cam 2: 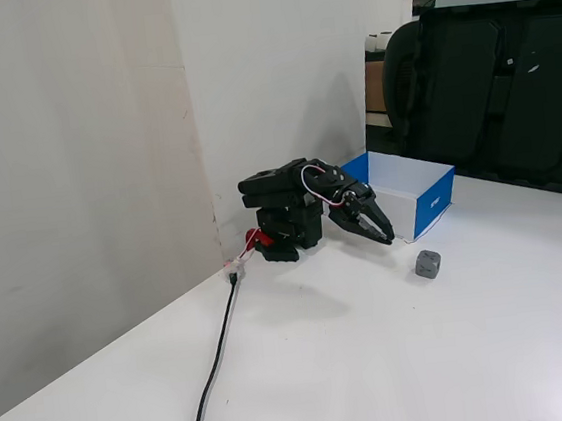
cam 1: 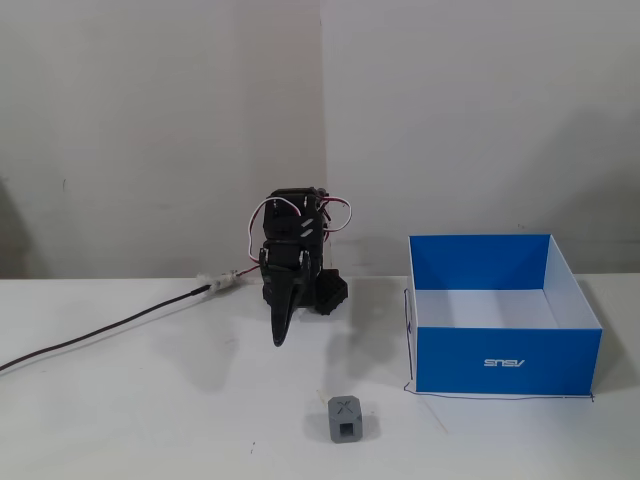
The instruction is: Pick the gray block and keep it in the box.
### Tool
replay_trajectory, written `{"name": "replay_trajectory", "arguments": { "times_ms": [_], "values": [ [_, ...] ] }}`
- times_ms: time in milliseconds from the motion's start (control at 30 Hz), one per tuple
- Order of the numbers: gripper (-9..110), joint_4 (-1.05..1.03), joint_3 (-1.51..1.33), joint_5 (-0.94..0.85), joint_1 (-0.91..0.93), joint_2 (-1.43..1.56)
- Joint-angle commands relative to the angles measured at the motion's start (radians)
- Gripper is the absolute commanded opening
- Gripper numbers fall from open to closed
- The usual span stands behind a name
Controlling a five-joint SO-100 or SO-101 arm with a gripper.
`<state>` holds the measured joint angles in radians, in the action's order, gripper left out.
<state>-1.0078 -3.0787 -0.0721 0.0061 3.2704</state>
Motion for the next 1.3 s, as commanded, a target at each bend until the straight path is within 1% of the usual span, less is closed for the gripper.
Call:
{"name": "replay_trajectory", "arguments": {
  "times_ms": [0, 800, 833, 867, 900, 1000, 1267],
  "values": [
    [0, 0.008, 0.008, 0.025, -0.020, 0.158],
    [0, 0.005, 0.008, 0.034, -0.003, 0.158],
    [3, 0.003, 0.009, 0.026, -0.011, 0.158],
    [11, 0.000, 0.011, 0.025, -0.008, 0.158],
    [3, 0.000, 0.017, 0.020, -0.009, 0.158],
    [9, -0.029, 0.072, 0.031, -0.040, 0.158],
    [12, -0.107, 0.258, 0.025, -0.133, 0.118]
  ]
}}
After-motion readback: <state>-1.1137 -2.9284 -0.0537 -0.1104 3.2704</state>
